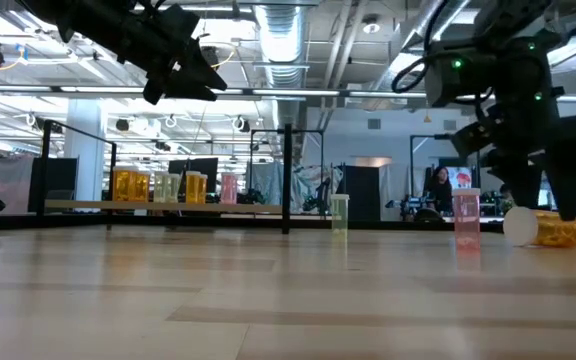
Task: Pick and place medicine bottles onto shelf by color
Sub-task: Put the big orange pill bottle aligned with the other orange pill bottle on the shelf
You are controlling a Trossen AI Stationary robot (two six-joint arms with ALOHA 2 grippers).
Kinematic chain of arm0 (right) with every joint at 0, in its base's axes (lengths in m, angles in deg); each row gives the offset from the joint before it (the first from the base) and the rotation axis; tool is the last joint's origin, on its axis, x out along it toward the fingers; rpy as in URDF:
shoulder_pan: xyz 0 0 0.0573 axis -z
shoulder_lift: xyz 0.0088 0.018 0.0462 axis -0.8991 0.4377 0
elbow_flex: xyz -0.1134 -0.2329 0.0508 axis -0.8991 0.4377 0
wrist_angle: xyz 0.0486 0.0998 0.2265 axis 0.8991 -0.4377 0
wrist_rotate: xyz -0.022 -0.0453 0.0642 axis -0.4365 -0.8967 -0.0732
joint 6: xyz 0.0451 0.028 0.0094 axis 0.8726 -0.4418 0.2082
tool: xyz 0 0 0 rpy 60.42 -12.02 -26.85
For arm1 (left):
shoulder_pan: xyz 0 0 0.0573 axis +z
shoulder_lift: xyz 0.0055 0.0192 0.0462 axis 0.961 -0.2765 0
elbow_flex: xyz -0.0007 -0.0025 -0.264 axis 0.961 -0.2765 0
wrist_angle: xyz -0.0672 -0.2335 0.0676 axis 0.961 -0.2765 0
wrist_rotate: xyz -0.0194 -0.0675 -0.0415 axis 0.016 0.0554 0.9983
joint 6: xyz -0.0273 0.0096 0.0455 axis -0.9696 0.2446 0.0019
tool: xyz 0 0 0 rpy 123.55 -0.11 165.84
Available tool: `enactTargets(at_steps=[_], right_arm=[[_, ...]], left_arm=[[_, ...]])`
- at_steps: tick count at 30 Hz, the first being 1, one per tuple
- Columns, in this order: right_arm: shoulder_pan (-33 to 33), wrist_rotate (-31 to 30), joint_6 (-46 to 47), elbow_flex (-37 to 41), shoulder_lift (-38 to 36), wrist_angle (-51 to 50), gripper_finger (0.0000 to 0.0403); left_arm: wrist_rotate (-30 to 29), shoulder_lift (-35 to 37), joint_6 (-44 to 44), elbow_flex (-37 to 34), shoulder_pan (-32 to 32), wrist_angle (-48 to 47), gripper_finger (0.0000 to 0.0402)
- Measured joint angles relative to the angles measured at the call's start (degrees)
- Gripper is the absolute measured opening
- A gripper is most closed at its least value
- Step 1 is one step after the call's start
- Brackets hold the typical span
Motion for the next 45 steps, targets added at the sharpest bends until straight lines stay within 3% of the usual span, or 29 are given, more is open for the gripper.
enactTargets(at_steps=[23,31,40,45], right_arm=[[4.09,-1.14,0.55,0.93,0.0,2.88,0.0379],[4.88,-0.74,8.78,0.91,0.0,5.95,0.0379],[5.11,-0.68,4.46,0.91,0.0,5.28,0.0379],[5.23,-0.72,4.77,1.71,0.0,9.74,0.0379]], left_arm=[[-0.07,0.02,-0.07,0.0,0.0,-0.28,0.0176],[-0.07,0.0,-0.07,0.0,0.0,-0.31,0.0176],[-0.07,0.02,0.69,0.0,0.0,-1.4,0.0176],[-0.09,0.02,0.76,0.0,0.0,-3.38,0.0176]])
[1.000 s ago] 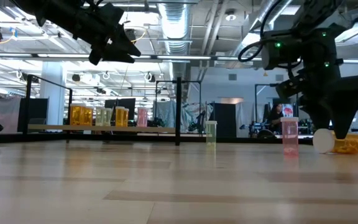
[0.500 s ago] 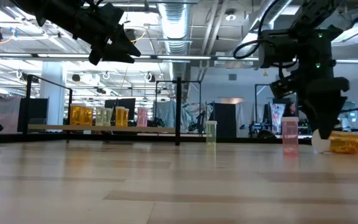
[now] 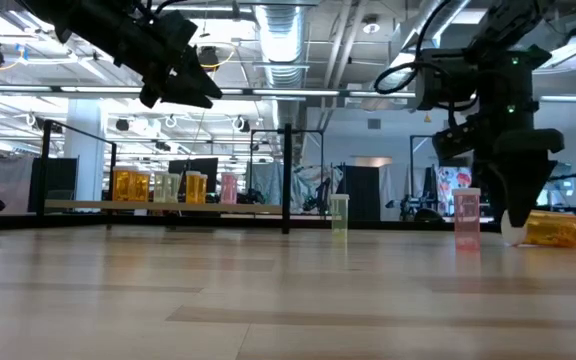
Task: Pick and place medicine bottles onto shelf by color
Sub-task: Put the big orange pill bottle aligned with the other orange pill bottle on the shelf
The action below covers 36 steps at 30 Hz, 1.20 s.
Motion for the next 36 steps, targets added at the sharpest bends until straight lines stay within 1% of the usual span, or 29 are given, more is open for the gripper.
enactTargets(at_steps=[10,17,20,27,36], right_arm=[[-0.03,0.02,1.75,2.5,0.02,-1.09,0.0379],[-0.03,0.0,2.12,3.2,0.02,0.52,0.0376],[-0.03,0.0,2.12,3.2,0.02,2.09,0.036],[-0.03,0.0,2.06,3.18,0.02,2.03,0.0308],[-0.03,0.02,1.68,3.18,0.02,2.01,0.0266]], left_arm=[[0.0,-0.02,1.46,0.0,0.0,0.12,0.0176],[0.02,-0.02,2.13,0.0,0.0,0.11,0.0176],[0.01,-0.01,2.32,0.0,0.0,0.12,0.0176],[0.02,-0.02,2.34,0.0,0.0,0.1,0.0176],[0.02,-0.02,2.36,0.0,0.0,0.12,0.0176]])
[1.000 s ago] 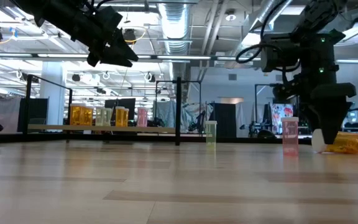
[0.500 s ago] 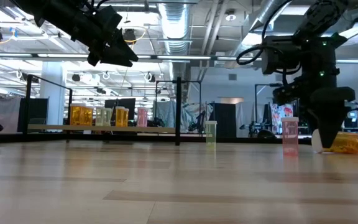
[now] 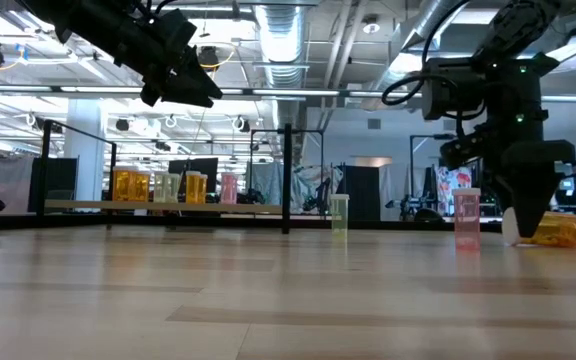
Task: Pick and place medicine bottles onto shelf by color
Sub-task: Put the big orange pill bottle aligned with the other orange pill bottle on the shelf
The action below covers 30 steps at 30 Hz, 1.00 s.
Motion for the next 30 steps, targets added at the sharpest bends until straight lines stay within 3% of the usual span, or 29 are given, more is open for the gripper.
enactTargets(at_steps=[9,19,24,30], right_arm=[[0.0,0.39,-0.03,-0.11,-0.09,0.07,0.0202],[0.04,-0.08,-4.28,-7.58,0.02,1.01,0.0219],[1.62,-1.35,-5.32,-10.9,0.0,11.18,0.0213],[3.78,-5.25,-3.89,-9.77,0.0,37.21,0.0218]], left_arm=[[0.0,0.0,0.0,0.0,0.0,-0.01,0.0176],[0.0,0.02,-0.02,0.0,0.0,0.17,0.0176],[0.0,0.0,-0.02,0.0,0.0,0.15,0.0176],[0.0,0.0,0.24,0.0,0.0,0.11,0.0176]])
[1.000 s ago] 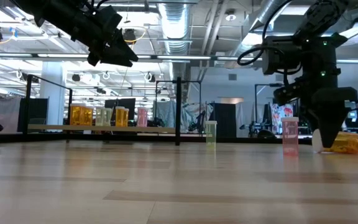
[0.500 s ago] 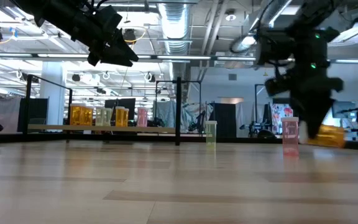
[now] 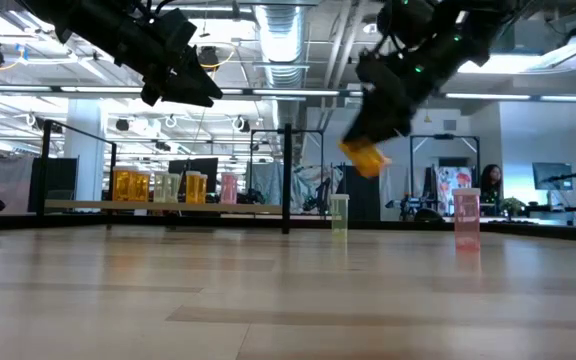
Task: Pick and place medicine bottles onto shelf by color
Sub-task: Put the big orange pill bottle aligned with the other orange pill bottle on the shelf
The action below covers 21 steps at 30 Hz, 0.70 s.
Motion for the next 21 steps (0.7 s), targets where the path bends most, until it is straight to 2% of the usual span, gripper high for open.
enactTargets(at_steps=[5,10,16,21], right_arm=[[-1.44,-0.06,-0.58,3.07,-0.02,22.4,0.0217],[-5.02,-0.08,-1.14,6.33,2.87,38.49,0.0216],[-9.48,-0.04,-1.39,6.24,16.0,57.16,0.0218],[-11.47,-0.02,-2.51,2.16,28.72,69.17,0.0218]], left_arm=[[0.0,0.0,-0.01,0.0,0.0,-0.34,0.0176],[0.02,0.0,-0.25,0.0,0.0,-1.65,0.0176],[0.55,0.0,-0.63,0.0,0.0,-2.22,0.0176],[0.84,0.01,-1.2,0.0,0.0,-2.66,0.0176]])
